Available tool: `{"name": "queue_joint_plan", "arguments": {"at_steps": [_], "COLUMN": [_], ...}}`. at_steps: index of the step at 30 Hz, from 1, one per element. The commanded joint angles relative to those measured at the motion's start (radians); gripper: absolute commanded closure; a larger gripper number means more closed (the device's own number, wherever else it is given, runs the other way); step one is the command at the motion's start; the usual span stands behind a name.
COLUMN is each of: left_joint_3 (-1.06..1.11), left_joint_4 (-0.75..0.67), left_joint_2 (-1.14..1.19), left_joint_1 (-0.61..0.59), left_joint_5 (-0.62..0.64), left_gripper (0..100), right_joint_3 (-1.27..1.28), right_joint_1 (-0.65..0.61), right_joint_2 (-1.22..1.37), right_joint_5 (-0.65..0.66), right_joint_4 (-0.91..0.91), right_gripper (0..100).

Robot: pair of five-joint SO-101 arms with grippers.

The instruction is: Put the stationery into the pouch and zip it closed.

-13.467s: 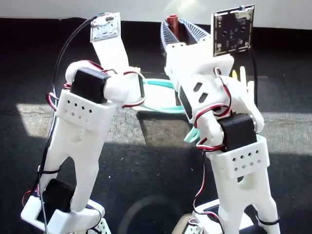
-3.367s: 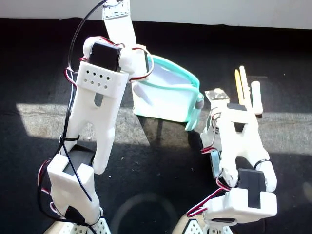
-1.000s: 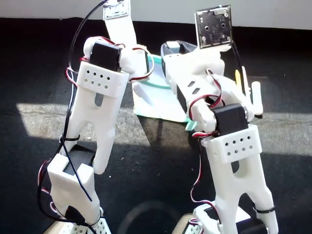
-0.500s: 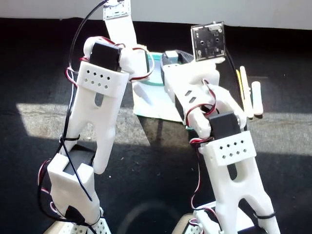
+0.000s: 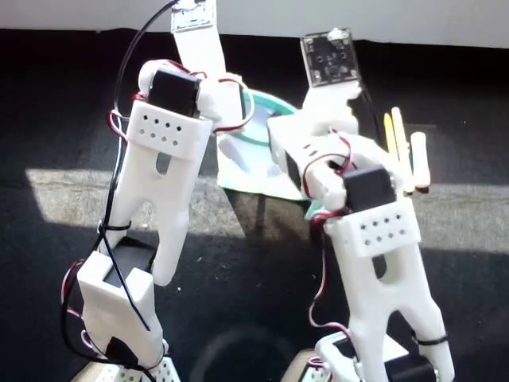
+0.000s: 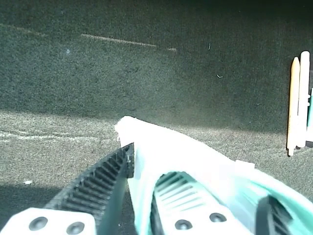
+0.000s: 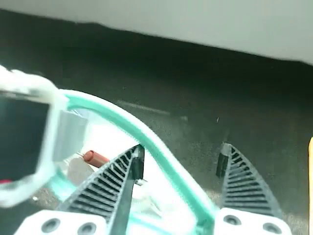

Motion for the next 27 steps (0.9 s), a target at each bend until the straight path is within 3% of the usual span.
{"name": "queue_joint_plan", "arguments": {"at_steps": [1,5,9,13,17,23,27], "left_joint_3": [0.007,0.007,0.008,0.008,0.008,0.008,0.008], "left_joint_4": [0.009,0.009,0.011,0.011,0.011,0.011,0.011], "left_joint_2": [0.041,0.041,0.041,0.041,0.041,0.041,0.041], "left_joint_1": [-0.013,-0.016,-0.019,-0.019,-0.018,-0.015,-0.015], "left_joint_5": [-0.005,-0.005,-0.005,-0.005,-0.005,-0.005,-0.005], "left_gripper": [99,99,99,99,99,99,99], "right_joint_3": [-0.217,-0.42,-0.516,-0.39,-0.171,-0.056,-0.17], "right_joint_1": [0.013,0.056,0.243,0.466,0.59,0.587,0.541], "right_joint_2": [-0.012,-0.01,0.004,0.048,0.206,0.581,0.823], "right_joint_5": [-0.005,-0.005,-0.003,-0.002,0.0,0.021,0.195], "right_joint_4": [0.051,0.088,0.084,0.045,-0.104,-0.42,-0.473], "right_gripper": [76.1,76.1,76.1,76.1,76.1,76.1,76.1]}}
